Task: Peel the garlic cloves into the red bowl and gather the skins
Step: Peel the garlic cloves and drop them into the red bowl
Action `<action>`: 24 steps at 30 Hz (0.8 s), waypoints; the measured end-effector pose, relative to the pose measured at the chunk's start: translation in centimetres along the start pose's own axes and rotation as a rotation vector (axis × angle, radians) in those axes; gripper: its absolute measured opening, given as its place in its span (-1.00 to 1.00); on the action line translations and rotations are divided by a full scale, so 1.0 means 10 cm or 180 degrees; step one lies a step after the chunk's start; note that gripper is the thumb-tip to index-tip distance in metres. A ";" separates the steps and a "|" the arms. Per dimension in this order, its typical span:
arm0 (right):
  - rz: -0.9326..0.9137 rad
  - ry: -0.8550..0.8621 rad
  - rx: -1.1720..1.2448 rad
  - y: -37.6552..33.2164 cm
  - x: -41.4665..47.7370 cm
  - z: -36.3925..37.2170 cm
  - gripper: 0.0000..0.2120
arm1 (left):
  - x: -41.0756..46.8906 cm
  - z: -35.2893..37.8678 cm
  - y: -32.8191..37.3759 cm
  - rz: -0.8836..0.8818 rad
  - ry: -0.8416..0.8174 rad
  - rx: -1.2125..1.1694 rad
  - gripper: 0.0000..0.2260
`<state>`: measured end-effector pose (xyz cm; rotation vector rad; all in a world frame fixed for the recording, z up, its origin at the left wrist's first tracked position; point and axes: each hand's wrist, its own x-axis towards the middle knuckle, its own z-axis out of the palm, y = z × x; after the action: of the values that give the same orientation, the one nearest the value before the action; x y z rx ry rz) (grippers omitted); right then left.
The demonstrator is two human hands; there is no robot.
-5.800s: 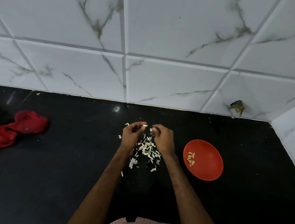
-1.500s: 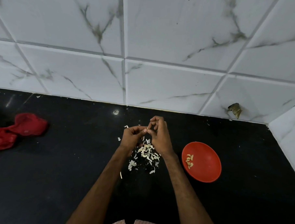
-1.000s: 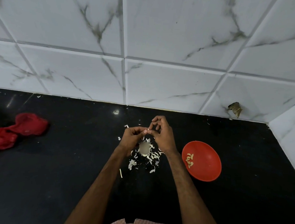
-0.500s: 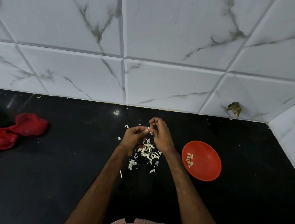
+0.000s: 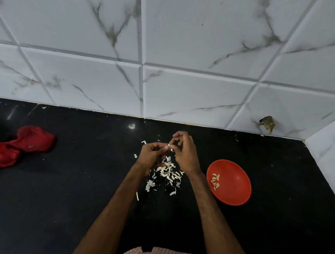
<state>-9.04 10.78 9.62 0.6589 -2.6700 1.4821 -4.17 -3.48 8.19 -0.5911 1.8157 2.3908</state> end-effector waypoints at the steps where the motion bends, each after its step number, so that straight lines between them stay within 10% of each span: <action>1: -0.0052 0.0009 -0.0079 -0.01 0.00 0.00 -0.65 | 0.00 0.00 -0.01 0.0000 -0.0005 0.0039 -0.82; 11: -0.0270 0.0033 -0.1122 -0.05 -0.04 0.07 -0.64 | -0.02 0.11 0.00 -0.0155 -0.0099 -0.0197 -0.89; 24: -0.0191 0.0179 -0.0577 0.03 -0.05 0.04 -0.85 | 0.02 0.04 0.01 -0.0260 0.0126 -0.0827 -0.91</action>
<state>-8.65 10.73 9.01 0.6674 -2.6745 1.2077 -4.50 -3.16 8.29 -0.7249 1.4720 2.5951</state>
